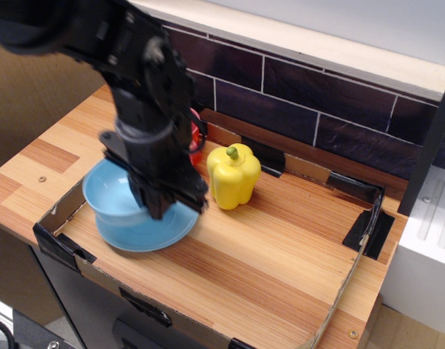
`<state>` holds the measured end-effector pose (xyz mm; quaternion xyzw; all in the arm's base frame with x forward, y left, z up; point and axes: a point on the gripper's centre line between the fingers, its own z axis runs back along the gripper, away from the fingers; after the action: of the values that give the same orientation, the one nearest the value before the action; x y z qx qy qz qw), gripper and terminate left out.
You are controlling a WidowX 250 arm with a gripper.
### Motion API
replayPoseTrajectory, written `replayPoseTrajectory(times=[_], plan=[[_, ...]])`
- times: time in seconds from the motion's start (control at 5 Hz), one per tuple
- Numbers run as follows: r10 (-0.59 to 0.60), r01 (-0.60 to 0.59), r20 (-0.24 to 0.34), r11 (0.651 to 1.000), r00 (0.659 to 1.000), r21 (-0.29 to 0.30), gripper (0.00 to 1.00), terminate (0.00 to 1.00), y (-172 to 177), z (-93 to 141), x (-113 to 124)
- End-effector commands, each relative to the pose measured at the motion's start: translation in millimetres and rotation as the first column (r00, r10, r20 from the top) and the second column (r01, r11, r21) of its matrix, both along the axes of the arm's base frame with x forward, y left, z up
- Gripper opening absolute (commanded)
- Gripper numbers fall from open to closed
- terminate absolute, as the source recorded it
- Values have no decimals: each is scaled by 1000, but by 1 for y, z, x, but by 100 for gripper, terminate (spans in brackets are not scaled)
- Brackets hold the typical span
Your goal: Take bowl off plate
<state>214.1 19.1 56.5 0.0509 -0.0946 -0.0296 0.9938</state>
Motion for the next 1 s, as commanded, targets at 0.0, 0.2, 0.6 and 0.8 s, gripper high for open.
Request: replayPoseTrajectory(times=[0.0, 0.2, 0.6, 0.8], plan=[[-48, 36, -86, 990, 995, -139, 0, 0, -50, 4, -5], [-83, 66, -108, 986, 991, -154, 0, 0, -77, -9, -9], [-136, 115, -104, 975, 985, -188, 0, 0, -122, -26, -1], [-121, 107, -67, 977, 990, -184, 0, 0, -136, -25, 13]])
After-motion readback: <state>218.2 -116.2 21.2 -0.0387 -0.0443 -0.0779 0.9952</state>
